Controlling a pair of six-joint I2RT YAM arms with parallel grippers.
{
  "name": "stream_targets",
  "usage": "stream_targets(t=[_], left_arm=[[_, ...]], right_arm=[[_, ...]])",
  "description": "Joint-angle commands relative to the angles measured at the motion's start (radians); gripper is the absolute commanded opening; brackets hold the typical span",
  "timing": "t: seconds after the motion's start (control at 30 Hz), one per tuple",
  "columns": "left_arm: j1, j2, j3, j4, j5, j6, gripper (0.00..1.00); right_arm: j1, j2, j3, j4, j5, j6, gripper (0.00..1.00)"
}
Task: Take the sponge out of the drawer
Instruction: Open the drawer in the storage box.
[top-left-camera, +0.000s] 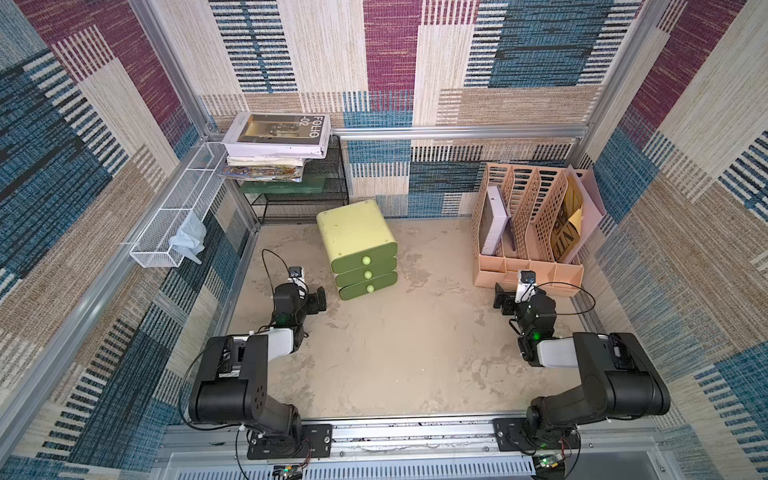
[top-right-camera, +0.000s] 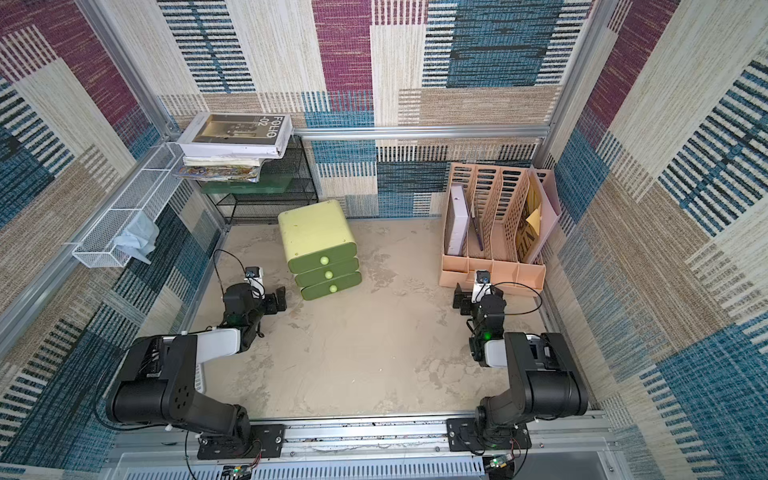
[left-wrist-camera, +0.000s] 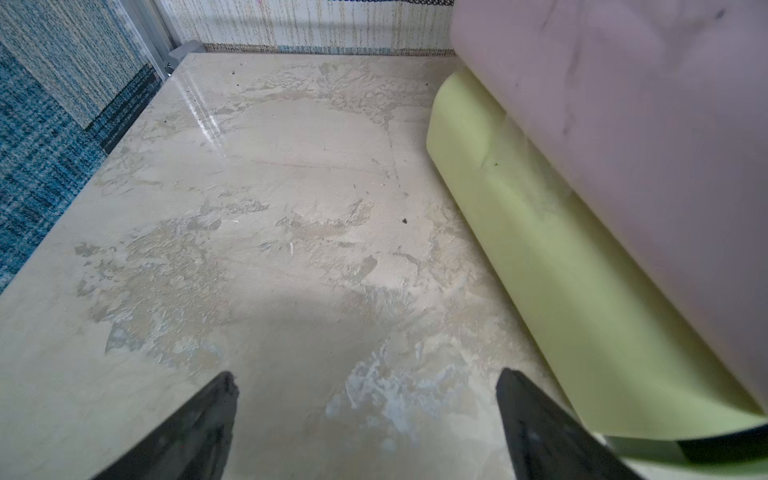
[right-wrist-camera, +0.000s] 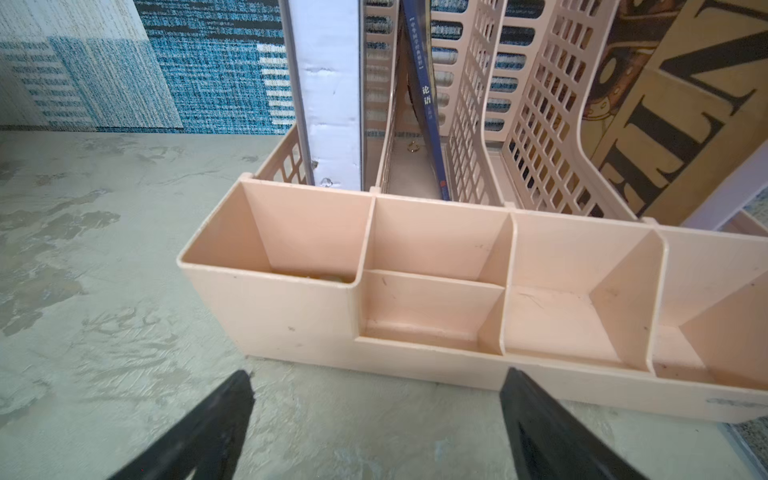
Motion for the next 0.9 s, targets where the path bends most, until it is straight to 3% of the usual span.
stream_targets(t=[0.0,0.67,0.8,0.87], left_arm=[[0.001,0.001,0.004,0.029,0.001,0.001,1.0],[0.001,0.0,0.004,0.029,0.002,0.001,1.0],[-0.001,-0.027,-0.009,0.038,0.0,0.001,1.0],[-0.012,-0.11,0.013,-0.097,-0.044,-0.008,1.0]], right_arm=[[0.0,0.0,0.005,0.036,0.008,-0.001,0.96],[0.002,-0.005,0.01,0.03,0.019,0.0,0.96],[0.033,-0.086,0.135,-0.267,0.152,0.038,0.96],[0.049,-0.117,0.16,-0.328,0.166,0.034,0.95]])
